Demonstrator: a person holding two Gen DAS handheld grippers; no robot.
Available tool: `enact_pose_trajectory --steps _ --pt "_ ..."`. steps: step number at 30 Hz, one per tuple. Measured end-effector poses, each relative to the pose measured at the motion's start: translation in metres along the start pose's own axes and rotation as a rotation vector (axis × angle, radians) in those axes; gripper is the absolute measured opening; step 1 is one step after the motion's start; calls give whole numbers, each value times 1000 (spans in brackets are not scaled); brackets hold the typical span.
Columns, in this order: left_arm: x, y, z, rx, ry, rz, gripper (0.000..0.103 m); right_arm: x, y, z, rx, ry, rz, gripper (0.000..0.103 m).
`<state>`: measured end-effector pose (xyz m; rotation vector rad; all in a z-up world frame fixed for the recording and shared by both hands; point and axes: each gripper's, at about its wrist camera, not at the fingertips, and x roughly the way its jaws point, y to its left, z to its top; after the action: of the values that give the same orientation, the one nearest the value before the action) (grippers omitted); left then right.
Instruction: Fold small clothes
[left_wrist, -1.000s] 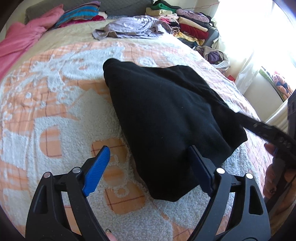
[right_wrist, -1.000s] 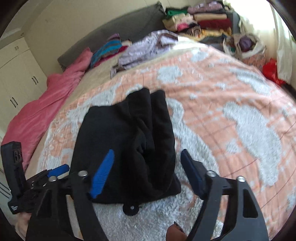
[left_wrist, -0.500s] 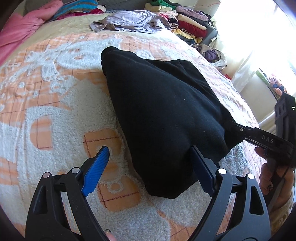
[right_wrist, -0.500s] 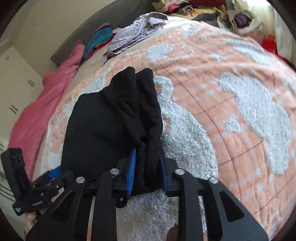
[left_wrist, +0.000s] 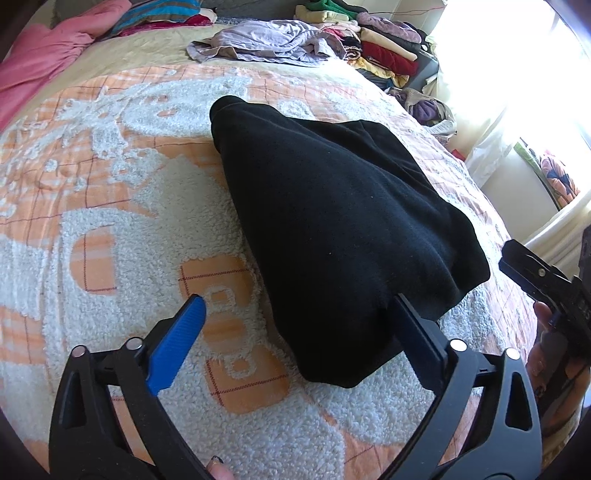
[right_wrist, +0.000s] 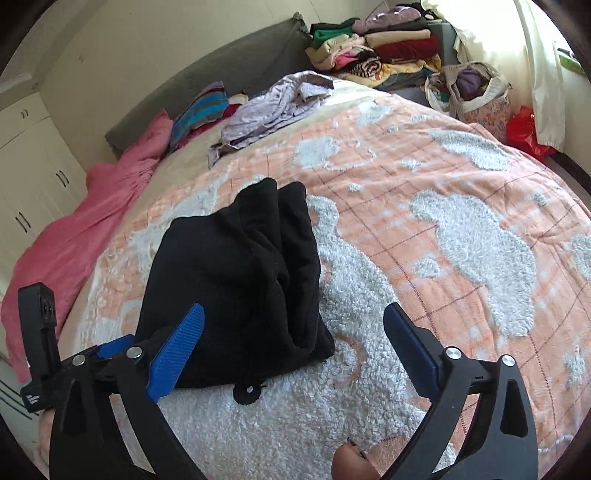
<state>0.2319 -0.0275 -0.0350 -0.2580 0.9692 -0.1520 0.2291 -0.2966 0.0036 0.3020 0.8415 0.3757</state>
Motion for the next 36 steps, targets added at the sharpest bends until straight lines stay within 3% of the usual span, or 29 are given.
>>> enact_pose_trajectory --steps 14,27,36 --pt "-51 -4 -18 35 -109 21 93 -51 30 -33 -100 -166 40 99" --pt "-91 9 -76 61 -206 56 93 -81 61 -93 -196 -246 17 99" --pt "-101 14 -106 68 -230 44 93 -80 67 -117 -202 -234 -12 99"
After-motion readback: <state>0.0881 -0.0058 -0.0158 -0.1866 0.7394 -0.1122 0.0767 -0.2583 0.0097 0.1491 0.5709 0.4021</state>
